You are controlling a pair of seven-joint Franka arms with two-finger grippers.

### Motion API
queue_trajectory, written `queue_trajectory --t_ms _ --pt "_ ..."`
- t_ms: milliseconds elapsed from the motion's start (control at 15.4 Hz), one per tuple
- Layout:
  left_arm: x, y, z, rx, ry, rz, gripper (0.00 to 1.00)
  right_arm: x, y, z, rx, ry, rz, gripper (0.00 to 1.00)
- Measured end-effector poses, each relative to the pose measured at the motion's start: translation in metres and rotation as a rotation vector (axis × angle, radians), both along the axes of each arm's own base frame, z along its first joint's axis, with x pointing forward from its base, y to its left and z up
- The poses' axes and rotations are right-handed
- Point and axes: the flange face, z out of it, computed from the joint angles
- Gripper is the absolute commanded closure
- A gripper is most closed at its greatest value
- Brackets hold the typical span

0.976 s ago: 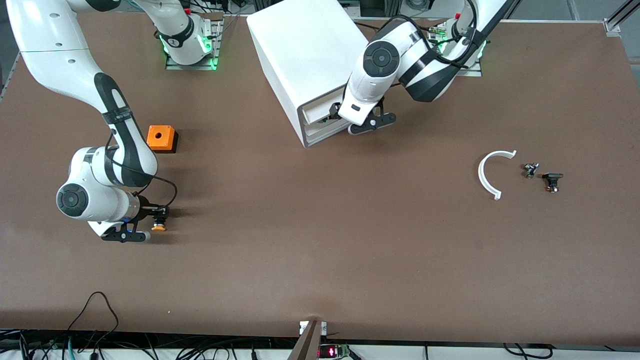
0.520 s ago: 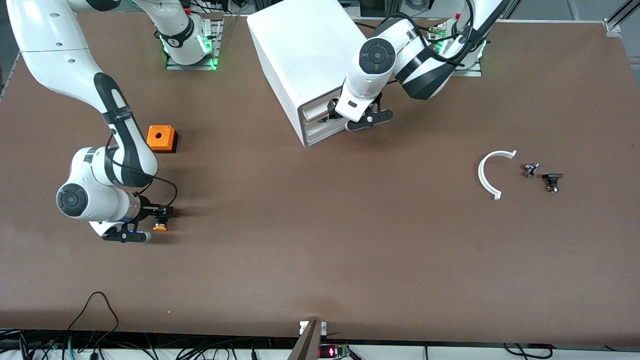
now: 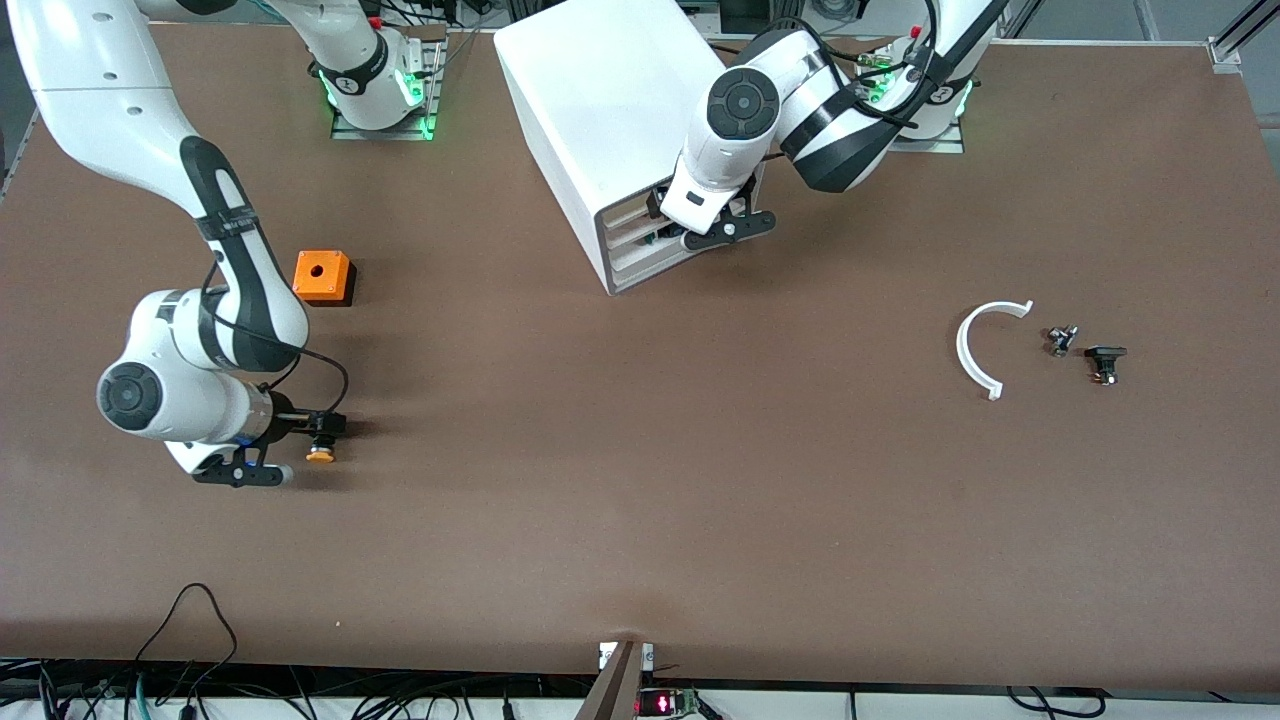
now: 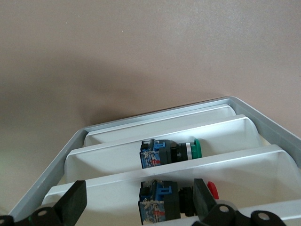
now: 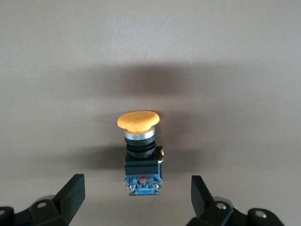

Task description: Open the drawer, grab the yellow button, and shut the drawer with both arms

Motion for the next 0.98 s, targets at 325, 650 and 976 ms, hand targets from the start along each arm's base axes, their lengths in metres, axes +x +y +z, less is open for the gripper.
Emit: queue_trajectory --t_ms 325,650,976 --pt "0.001 0.001 0.001 0.002 0.003 -0.001 0.01 -0.005 -0.005 0.114 -0.019 -0.050 -0.006 0.00" --pt "0.041 0.030 0.029 -0.016 0.000 -0.062 0.01 -0.036 0.000 0.230 -0.034 -0.090 -0.001 0.00" --pt "0.111 0.100 0.081 -0.005 -0.079 -0.218 0.01 -0.064 0.000 0.331 -0.044 -0.063 -0.007 0.00"
